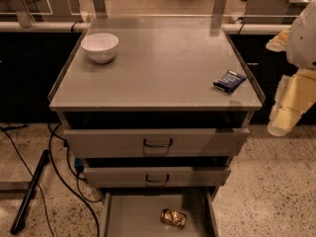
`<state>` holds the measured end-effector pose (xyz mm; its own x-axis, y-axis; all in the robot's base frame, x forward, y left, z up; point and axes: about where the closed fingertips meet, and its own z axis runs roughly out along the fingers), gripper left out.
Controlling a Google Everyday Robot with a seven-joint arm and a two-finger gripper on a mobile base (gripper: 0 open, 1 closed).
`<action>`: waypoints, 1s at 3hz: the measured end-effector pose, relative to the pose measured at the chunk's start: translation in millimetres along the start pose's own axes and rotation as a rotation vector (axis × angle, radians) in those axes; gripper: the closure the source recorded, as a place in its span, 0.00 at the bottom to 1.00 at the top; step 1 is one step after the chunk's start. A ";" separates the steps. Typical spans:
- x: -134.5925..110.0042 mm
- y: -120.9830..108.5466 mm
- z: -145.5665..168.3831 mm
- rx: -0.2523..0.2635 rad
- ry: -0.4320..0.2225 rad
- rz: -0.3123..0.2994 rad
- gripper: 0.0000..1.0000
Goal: Pick orange can from bottom drawer and place on counter
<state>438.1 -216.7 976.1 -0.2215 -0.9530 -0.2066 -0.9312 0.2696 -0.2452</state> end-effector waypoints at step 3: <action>0.8 9.4 21.1 -0.014 -0.003 0.012 0.43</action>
Offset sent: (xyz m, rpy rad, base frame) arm 0.0000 0.0000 0.0000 0.0000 0.0000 0.0000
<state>435.3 -212.0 953.7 -0.2319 -0.9492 -0.2127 -0.9325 0.2792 -0.2293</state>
